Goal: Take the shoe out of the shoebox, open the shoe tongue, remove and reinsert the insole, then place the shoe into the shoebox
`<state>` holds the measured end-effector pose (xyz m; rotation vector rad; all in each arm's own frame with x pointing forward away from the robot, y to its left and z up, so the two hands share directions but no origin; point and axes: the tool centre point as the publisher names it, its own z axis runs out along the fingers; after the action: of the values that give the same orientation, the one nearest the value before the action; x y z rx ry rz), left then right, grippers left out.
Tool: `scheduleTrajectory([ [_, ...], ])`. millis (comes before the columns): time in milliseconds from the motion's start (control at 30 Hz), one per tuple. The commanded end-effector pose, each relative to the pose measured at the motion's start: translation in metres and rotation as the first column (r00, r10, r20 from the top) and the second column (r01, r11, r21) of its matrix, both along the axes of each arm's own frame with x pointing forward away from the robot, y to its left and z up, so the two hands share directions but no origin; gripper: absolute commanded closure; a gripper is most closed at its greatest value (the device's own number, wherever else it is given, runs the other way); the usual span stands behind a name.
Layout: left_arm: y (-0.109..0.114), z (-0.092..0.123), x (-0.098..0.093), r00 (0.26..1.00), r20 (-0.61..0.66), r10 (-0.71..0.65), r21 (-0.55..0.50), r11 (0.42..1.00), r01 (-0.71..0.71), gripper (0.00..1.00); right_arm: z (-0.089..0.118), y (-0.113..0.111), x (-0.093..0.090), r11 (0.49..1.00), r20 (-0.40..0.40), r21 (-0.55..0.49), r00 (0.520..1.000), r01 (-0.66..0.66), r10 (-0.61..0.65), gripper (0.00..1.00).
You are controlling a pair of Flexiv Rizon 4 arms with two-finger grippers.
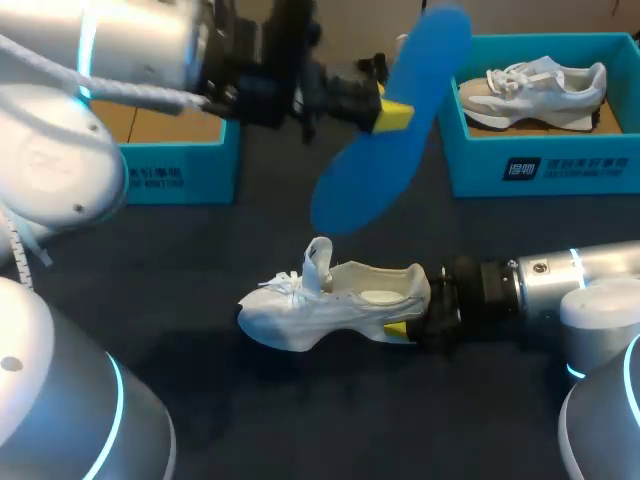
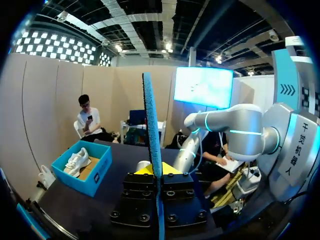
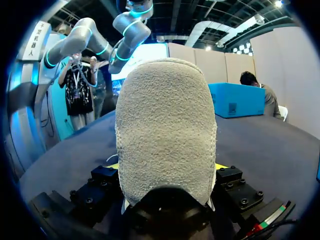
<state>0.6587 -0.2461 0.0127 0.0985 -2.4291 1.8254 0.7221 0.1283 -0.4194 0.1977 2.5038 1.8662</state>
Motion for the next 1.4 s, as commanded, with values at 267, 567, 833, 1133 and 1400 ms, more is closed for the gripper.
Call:
scheduleTrajectory([
  [267,0.034,0.002,0.001,1.000,0.000,-0.013,-0.011,1.000,0.013,1.00,0.000,0.001,0.000,1.000,-0.003,-0.006,1.000,-0.001,0.001,1.00],
  [567,0.057,0.022,-0.019,0.997,-0.076,-0.018,-0.137,0.991,0.008,1.00,0.000,0.001,0.000,1.000,-0.003,-0.006,1.000,-0.001,0.001,1.00],
  [833,0.061,0.038,-0.038,0.991,-0.123,-0.047,-0.171,0.985,0.026,1.00,0.000,0.001,0.000,1.000,-0.003,-0.006,1.000,-0.001,0.001,1.00],
  [1133,0.059,0.044,-0.043,0.992,-0.117,-0.041,-0.185,0.983,0.019,1.00,0.000,0.001,0.000,1.000,-0.003,-0.006,1.000,-0.001,0.001,1.00],
  [1400,0.070,0.065,-0.063,0.995,-0.098,-0.015,-0.200,0.980,-0.005,1.00,0.000,0.001,0.000,1.000,-0.003,-0.006,1.000,-0.001,0.001,1.00],
])
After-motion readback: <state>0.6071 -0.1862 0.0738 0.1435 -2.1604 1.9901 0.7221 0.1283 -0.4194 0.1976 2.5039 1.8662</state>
